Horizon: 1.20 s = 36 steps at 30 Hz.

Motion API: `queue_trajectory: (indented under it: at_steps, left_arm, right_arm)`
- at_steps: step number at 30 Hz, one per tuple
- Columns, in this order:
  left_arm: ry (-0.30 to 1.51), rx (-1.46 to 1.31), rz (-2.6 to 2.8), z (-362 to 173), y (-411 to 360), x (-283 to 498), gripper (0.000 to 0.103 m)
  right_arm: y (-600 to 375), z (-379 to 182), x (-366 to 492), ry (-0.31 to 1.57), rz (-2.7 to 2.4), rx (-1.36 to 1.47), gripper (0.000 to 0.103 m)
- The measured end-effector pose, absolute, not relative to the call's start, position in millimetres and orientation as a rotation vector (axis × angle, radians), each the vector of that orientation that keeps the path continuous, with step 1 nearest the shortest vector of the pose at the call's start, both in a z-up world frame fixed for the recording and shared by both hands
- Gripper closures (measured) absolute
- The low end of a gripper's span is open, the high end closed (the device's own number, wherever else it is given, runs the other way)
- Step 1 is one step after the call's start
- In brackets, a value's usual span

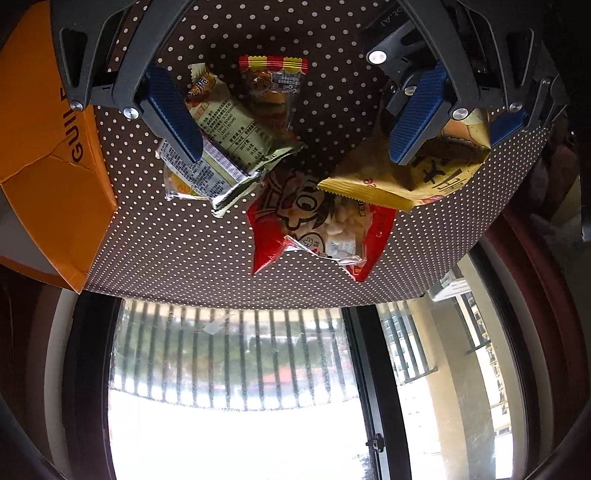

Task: Organize snacks
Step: 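Grasp the yellow chip bag with the left gripper while the right grasps the green-white packet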

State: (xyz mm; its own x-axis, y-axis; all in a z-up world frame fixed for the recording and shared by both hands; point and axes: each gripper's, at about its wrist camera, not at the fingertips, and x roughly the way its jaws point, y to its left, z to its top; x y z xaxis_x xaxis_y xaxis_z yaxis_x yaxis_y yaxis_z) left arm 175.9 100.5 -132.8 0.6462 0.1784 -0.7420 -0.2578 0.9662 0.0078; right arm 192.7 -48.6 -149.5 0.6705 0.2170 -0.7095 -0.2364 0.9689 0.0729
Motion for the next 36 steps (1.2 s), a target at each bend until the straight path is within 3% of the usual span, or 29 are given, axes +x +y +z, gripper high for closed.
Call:
queue_trajectory:
  at_steps: [5,10,24,27,31,36]
  left_arm:
    - [0.843,-0.062,0.273,-140,85,184,0.009]
    - [0.857,-0.042,0.309,-145,77,191,0.001]
    - [0.856,-0.012,0.355,-155,70,214,0.001]
    - [0.852,-0.018,0.361,-155,71,214,0.008]
    - [0.838,0.006,0.376,-155,71,212,0.024]
    - [0.825,-0.002,0.369,-153,69,204,0.030]
  right_arm:
    - [-59,-158,200,0.831,0.223,-0.006,0.001]
    - [-67,-167,210,0.851,0.204,0.004,0.001]
    - [-68,-183,234,0.890,0.202,0.011,0.001]
    - [-68,-183,232,0.893,0.205,0.010,0.002]
    - [-70,-182,229,0.895,0.208,-0.010,0.013]
    - [-74,-181,225,0.905,0.221,0.016,0.016]
